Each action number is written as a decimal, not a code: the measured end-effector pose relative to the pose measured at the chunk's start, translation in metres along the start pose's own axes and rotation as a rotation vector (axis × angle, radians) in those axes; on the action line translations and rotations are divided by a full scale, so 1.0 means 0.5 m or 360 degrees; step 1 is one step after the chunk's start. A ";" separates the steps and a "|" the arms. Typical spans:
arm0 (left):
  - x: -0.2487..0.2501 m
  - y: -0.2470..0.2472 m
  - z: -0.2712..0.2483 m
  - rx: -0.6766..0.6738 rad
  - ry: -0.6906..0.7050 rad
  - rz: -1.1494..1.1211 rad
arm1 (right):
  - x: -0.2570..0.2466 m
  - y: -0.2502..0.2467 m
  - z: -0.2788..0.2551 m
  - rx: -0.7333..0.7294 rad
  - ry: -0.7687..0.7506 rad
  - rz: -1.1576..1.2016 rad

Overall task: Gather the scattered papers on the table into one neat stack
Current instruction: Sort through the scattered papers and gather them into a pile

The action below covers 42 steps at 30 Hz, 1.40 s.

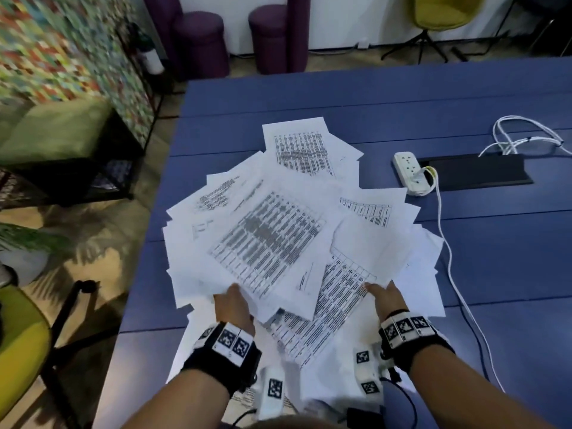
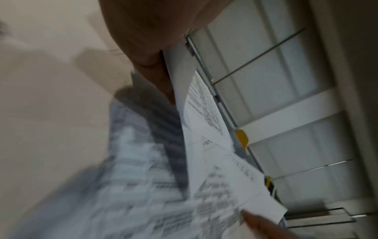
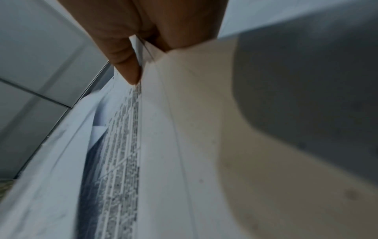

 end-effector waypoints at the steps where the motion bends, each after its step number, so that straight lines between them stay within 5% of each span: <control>1: -0.013 -0.006 -0.002 -0.0020 -0.0057 0.0101 | 0.004 0.006 -0.004 0.0002 0.0009 0.0020; 6: -0.060 -0.002 -0.029 -0.0229 -0.0214 0.0429 | 0.009 0.019 -0.006 0.0051 0.0042 0.0165; 13: -0.088 0.045 -0.099 -0.0789 -0.0456 0.0506 | -0.003 0.013 -0.014 0.0018 0.0207 -0.0104; 15: -0.059 0.031 -0.084 -0.0729 -0.0323 0.0514 | -0.003 0.013 -0.014 0.0016 0.0249 -0.0133; 20: 0.069 -0.078 0.004 -0.0169 0.0198 0.0207 | 0.002 -0.004 -0.010 -0.0002 0.0248 -0.0165; 23: 0.113 -0.097 0.037 -0.0182 0.0268 0.0117 | -0.010 -0.024 0.002 -0.0020 0.0167 -0.0122; 31: 0.164 0.036 0.029 -0.0392 0.0874 0.1837 | 0.004 -0.048 0.040 -0.0255 0.0124 -0.0218; 39: 0.152 0.131 0.023 -0.0916 0.0681 0.1827 | -0.029 -0.018 -0.004 -0.0441 0.0134 0.0084; 42: 0.151 0.128 0.029 -0.1039 0.0433 0.1823 | -0.045 -0.005 -0.013 -0.0526 0.0135 0.0189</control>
Point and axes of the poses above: each hand's wrist, its own z-axis towards the middle knuckle, its own y-axis out of the palm, x = y × z, the point moved 8 cm from there along z, towards the middle knuckle, and after that the axes turned 9 degrees about -x, right-handed, at the moved point
